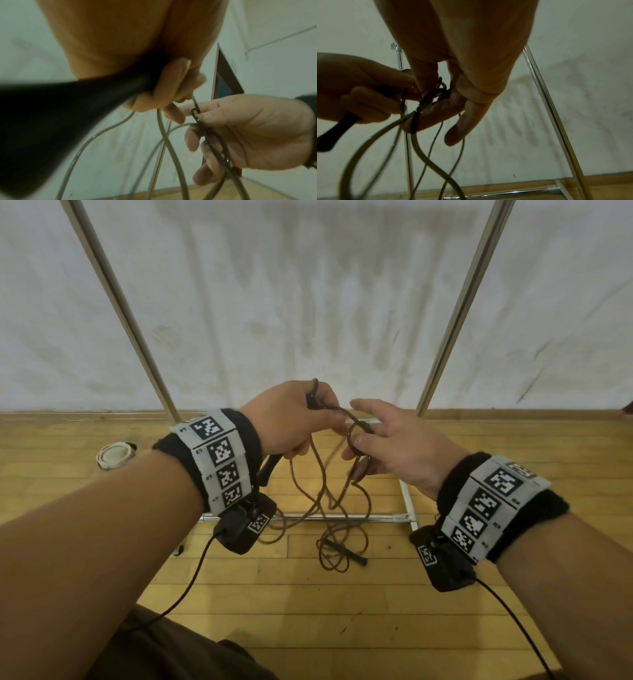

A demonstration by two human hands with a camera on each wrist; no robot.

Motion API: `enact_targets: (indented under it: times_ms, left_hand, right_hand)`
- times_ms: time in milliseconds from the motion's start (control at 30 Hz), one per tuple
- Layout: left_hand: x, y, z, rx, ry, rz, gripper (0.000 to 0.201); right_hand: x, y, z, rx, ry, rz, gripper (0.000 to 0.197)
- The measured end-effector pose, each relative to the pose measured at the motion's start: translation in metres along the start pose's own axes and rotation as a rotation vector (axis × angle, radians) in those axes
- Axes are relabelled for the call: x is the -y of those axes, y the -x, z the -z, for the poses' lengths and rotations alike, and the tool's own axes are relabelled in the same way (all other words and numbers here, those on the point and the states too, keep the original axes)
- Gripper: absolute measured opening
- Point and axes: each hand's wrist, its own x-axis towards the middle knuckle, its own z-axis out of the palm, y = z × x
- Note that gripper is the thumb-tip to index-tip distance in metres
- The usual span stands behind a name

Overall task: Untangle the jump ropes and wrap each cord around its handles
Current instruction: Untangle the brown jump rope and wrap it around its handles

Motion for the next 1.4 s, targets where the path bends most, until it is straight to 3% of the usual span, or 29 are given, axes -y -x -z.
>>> enact_targets:
  times_ms: [133,233,400,500,567,633,733,800,867,967,1067,1167,1233,1400]
  left_hand:
    - [0.002,-0.001,-0.004,0.039,0.307,0.031,0.023]
    - [0.003,-0.002,-0.008,0.110,0.354,0.048,0.039]
    - [0.002,-0.007,0.009,-0.087,0.155,0.009,0.006]
    - [0.001,-0.007,0.029,-0.201,0.138,-0.003,0.018]
    - [0.004,-0.006,0.043,-0.262,0.135,0.003,0.017]
    - [0.007,-0.005,0.055,-0.343,0.139,0.024,0.013]
    - [0.016,-0.007,0.068,-0.454,0.124,0.057,0.028]
    - [0.019,-0.007,0.068,-0.449,0.099,0.050,0.022]
    - [0.020,-0.007,0.064,-0.409,0.078,0.016,0.016]
    - [0.016,-0.008,0.053,-0.374,0.104,-0.014,0.015]
    - [0.014,-0.007,0.040,-0.251,0.190,-0.029,0.015]
    - [0.010,-0.008,0.027,-0.190,0.155,-0.009,0.013]
    - [0.007,-0.008,0.023,-0.179,0.145,-0.004,0.012]
    - [0.006,-0.003,0.017,-0.131,0.062,-0.061,0.014]
  right_hand:
    - [-0.002,0.001,0.000,0.028,0.113,0.044,0.044]
    - [-0.001,0.001,-0.002,0.037,0.273,0.123,0.031]
    - [-0.008,-0.003,0.008,0.061,0.279,0.130,0.028]
    - [-0.020,-0.006,0.027,0.033,0.524,0.116,0.011]
    - [-0.031,-0.008,0.041,0.008,0.647,0.026,0.024]
    - [-0.042,-0.007,0.056,-0.077,0.723,-0.095,0.033]
    - [-0.051,-0.012,0.081,-0.380,0.666,-0.117,0.039]
    - [-0.049,-0.016,0.098,-0.619,0.674,-0.057,0.041]
    - [-0.049,-0.018,0.108,-0.686,0.695,-0.089,0.043]
    - [-0.054,-0.017,0.102,-0.473,0.782,-0.290,0.037]
    - [-0.045,-0.016,0.077,-0.238,0.802,-0.220,0.024]
    - [-0.025,-0.018,0.056,-0.097,0.686,-0.066,0.013]
    - [-0.018,-0.020,0.044,-0.052,0.485,0.037,0.011]
    - [0.003,-0.014,0.033,-0.105,-0.303,0.122,0.026]
